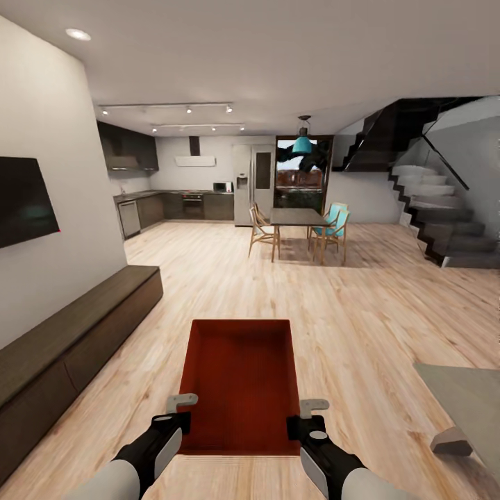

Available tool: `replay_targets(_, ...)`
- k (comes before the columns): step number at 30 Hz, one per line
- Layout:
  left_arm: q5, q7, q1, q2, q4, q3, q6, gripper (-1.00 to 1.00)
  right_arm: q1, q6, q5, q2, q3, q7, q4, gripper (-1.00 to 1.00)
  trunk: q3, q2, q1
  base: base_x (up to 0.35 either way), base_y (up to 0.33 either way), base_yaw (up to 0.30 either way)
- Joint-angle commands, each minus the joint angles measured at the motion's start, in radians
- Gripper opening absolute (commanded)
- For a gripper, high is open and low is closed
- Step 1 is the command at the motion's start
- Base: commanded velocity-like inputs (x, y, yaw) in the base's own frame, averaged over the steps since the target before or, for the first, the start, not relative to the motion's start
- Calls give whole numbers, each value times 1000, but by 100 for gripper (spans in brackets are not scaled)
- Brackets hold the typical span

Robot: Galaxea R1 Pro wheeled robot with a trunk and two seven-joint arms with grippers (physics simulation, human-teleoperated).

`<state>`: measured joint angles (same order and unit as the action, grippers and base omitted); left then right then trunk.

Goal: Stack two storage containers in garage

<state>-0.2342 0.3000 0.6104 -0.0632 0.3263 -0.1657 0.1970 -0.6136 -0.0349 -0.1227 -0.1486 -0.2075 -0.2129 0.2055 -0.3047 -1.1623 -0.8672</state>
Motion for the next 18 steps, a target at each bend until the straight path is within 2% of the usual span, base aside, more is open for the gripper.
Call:
replay_targets(1, 15, 11, 0, 5, 5, -8, -53, -100, -2, -3, -64, 17, 42, -6, -3, -100, -1, -1, -1, 320, 0, -39)
replay_targets(18, 15, 11, 0, 5, 4, -8, -53, -100, -2, -3, -66, 17, 42, -6, -3, -100, -1, -1, -1, 320, 0, -3)
